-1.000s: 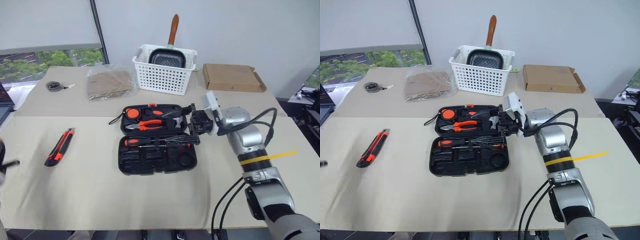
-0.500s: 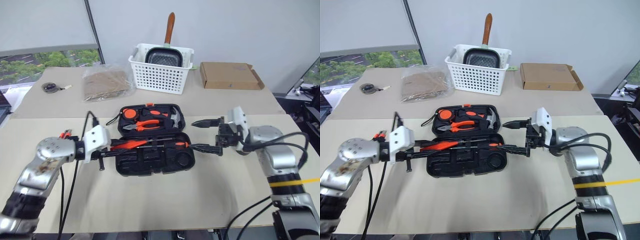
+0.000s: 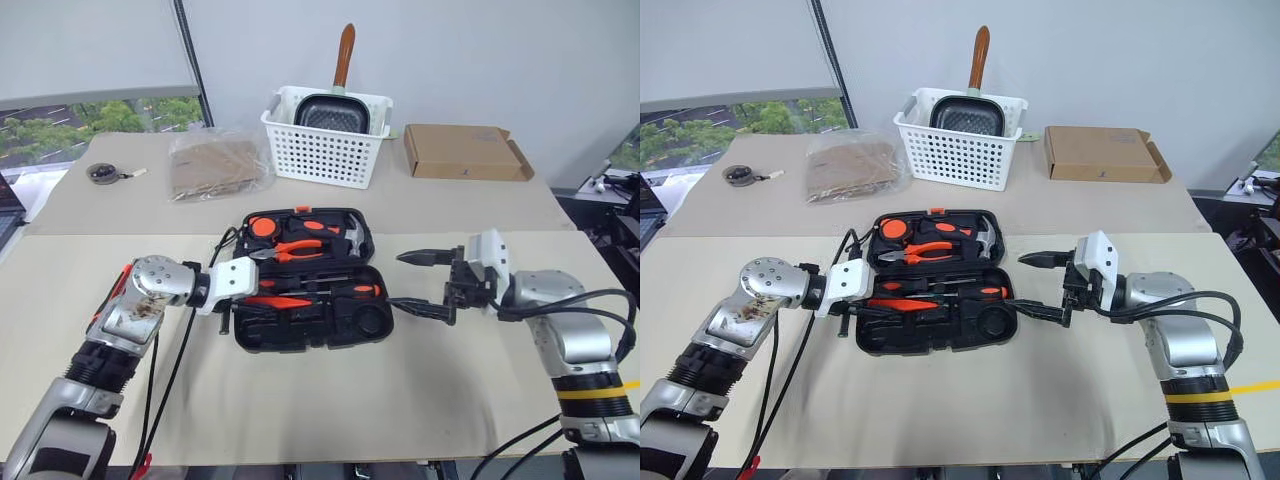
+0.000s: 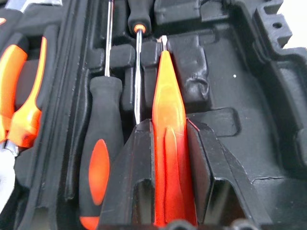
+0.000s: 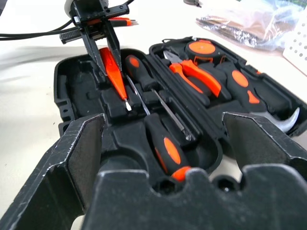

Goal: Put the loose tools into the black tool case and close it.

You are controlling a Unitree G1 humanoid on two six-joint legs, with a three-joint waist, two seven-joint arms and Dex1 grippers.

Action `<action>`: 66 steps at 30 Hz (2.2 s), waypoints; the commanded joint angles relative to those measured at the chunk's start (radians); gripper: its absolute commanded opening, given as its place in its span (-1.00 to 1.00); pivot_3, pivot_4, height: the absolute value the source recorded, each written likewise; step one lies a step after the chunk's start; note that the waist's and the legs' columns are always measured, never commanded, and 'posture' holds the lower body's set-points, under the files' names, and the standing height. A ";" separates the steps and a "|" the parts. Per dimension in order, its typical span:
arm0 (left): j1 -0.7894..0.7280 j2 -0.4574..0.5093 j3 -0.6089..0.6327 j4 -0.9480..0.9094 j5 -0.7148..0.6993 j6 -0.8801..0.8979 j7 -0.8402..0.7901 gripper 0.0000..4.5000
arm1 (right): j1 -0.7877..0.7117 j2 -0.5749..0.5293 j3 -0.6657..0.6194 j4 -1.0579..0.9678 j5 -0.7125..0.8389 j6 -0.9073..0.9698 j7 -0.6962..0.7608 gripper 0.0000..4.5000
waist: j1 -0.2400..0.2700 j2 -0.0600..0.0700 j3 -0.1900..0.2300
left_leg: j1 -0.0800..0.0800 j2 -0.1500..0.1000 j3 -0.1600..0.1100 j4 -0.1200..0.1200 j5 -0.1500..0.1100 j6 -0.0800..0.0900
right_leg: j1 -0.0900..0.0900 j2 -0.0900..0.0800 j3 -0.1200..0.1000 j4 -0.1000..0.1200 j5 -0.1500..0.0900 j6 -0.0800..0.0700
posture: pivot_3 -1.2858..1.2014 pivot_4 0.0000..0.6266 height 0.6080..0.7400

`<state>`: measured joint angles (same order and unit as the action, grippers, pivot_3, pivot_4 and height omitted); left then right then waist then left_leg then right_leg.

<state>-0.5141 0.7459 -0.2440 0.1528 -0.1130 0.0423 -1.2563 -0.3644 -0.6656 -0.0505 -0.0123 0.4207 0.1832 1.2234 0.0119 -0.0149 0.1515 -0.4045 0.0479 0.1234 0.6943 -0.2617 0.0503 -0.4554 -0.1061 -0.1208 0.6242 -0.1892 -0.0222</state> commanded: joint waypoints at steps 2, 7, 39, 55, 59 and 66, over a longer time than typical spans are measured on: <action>-0.021 -0.002 -0.005 0.010 0.029 -0.002 -0.001 -0.79 | 0.003 -0.031 -0.030 -0.032 0.039 -0.001 0.024 1.00 | 0.000 0.000 0.000 | 0.000 0.000 0.000 0.000 0.000 0.000 | 0.000 0.000 0.000 0.000 0.000 0.000 | 0.03 -0.52 0.39; -0.003 -0.003 -0.012 -0.006 0.032 0.024 -0.007 -0.79 | -0.005 -0.039 -0.020 -0.013 0.033 -0.015 0.039 1.00 | 0.000 0.000 0.000 | 0.002 0.001 -0.001 0.001 0.001 -0.001 | 0.001 0.000 0.000 0.001 0.000 0.000 | 0.03 -0.52 0.39; 0.004 -0.118 0.047 0.025 -0.092 0.055 0.040 -0.99 | -0.015 -0.013 0.008 -0.036 0.029 -0.013 0.006 1.00 | 0.001 -0.001 0.000 | 0.008 0.000 -0.003 0.001 0.001 0.000 | 0.011 0.000 -0.001 0.001 0.000 0.000 | 0.03 -0.52 0.39; 0.014 -0.150 0.002 0.215 -0.007 -0.084 0.015 -0.99 | 0.003 -0.023 0.007 -0.049 0.032 -0.012 0.002 1.00 | 0.000 0.000 0.000 | 0.014 0.000 -0.003 0.001 0.001 0.000 | 0.016 -0.002 -0.001 0.001 0.000 0.000 | 0.03 -0.52 0.39; 0.040 -0.146 0.041 0.169 -0.037 -0.086 0.037 -0.99 | -0.020 -0.016 0.006 -0.043 0.051 0.000 0.012 1.00 | 0.000 0.000 0.000 | 0.015 0.000 -0.003 0.001 0.001 0.000 | 0.016 -0.002 0.000 0.001 0.000 0.000 | 0.03 -0.52 0.39; 0.123 -0.116 0.257 -0.140 -0.235 0.124 0.157 -0.99 | -0.083 0.024 -0.002 -0.046 0.141 0.064 0.021 1.00 | -0.002 -0.001 0.001 | 0.012 0.001 -0.003 0.001 0.001 0.000 | 0.014 -0.002 -0.001 0.001 0.000 0.000 | 0.03 -0.52 0.39</action>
<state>-0.3964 0.6010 -0.0862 0.1250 -0.2772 0.0968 -1.1550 -0.4211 -0.6487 -0.0270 -0.0325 0.5233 0.2311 1.2372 0.0094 -0.0158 0.1523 -0.3932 0.0489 0.1193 0.6952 -0.2610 0.0507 -0.4419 -0.1078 -0.1217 0.6249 -0.1893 -0.0218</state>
